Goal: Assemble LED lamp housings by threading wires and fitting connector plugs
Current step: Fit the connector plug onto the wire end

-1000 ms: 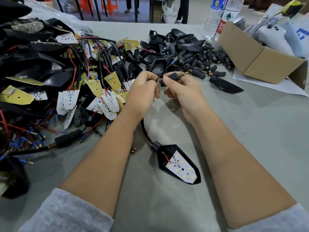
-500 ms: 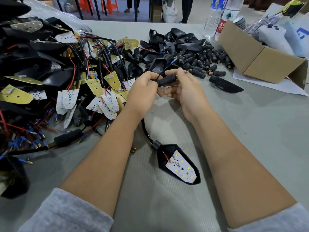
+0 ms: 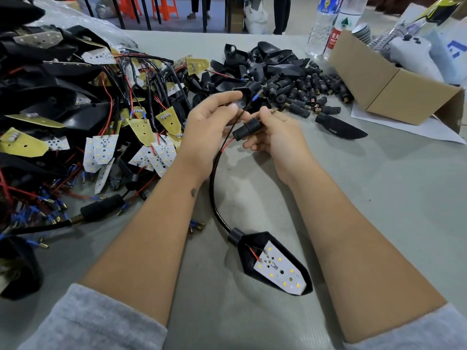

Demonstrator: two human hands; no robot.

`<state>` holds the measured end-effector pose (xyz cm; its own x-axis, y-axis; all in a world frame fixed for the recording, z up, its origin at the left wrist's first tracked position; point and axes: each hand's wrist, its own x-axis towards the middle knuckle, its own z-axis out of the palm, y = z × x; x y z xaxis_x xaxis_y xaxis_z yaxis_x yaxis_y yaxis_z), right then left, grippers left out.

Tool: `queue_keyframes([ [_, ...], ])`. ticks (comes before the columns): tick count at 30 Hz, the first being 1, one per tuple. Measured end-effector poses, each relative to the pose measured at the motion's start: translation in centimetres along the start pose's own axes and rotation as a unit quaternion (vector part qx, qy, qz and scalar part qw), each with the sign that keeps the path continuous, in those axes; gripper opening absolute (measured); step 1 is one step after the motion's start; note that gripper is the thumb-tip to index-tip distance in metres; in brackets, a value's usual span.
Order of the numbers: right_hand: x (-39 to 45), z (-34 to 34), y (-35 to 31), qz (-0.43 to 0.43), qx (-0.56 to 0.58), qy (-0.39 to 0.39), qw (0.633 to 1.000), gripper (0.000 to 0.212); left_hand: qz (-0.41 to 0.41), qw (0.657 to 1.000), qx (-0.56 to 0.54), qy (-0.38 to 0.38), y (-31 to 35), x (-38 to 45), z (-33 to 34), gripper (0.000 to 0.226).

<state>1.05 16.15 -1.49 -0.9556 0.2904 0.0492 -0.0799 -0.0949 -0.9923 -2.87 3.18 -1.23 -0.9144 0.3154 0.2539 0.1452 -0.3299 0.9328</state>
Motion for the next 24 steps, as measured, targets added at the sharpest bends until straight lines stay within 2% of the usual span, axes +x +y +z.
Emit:
queue_keyframes([
  [7, 0.3, -0.3, 0.0, 0.017, 0.074, 0.042, 0.996, 0.035, -0.001, 0.997, 0.037, 0.069, 0.3, -0.1, 0.1, 0.020],
  [12, 0.6, -0.5, 0.1, 0.032, 0.121, 0.070, 0.990, 0.036, -0.005, 0.995, 0.023, 0.093, 0.5, 0.0, -0.1, 0.023],
  [15, 0.7, -0.7, 0.1, 0.034, 0.155, 0.081, 0.984, 0.036, 0.007, 0.992, 0.052, 0.112, 0.4, 0.1, -0.3, 0.023],
  [21, 0.7, -1.1, 0.1, 0.025, 0.232, 0.080, 0.969, 0.035, 0.029, 0.976, 0.206, 0.061, -0.4, 0.0, 0.4, 0.017],
  [24, 0.8, -1.1, 0.1, 0.028, 0.240, 0.088, 0.966, 0.037, 0.027, 0.973, 0.227, 0.031, -0.5, -0.2, 0.3, 0.017],
])
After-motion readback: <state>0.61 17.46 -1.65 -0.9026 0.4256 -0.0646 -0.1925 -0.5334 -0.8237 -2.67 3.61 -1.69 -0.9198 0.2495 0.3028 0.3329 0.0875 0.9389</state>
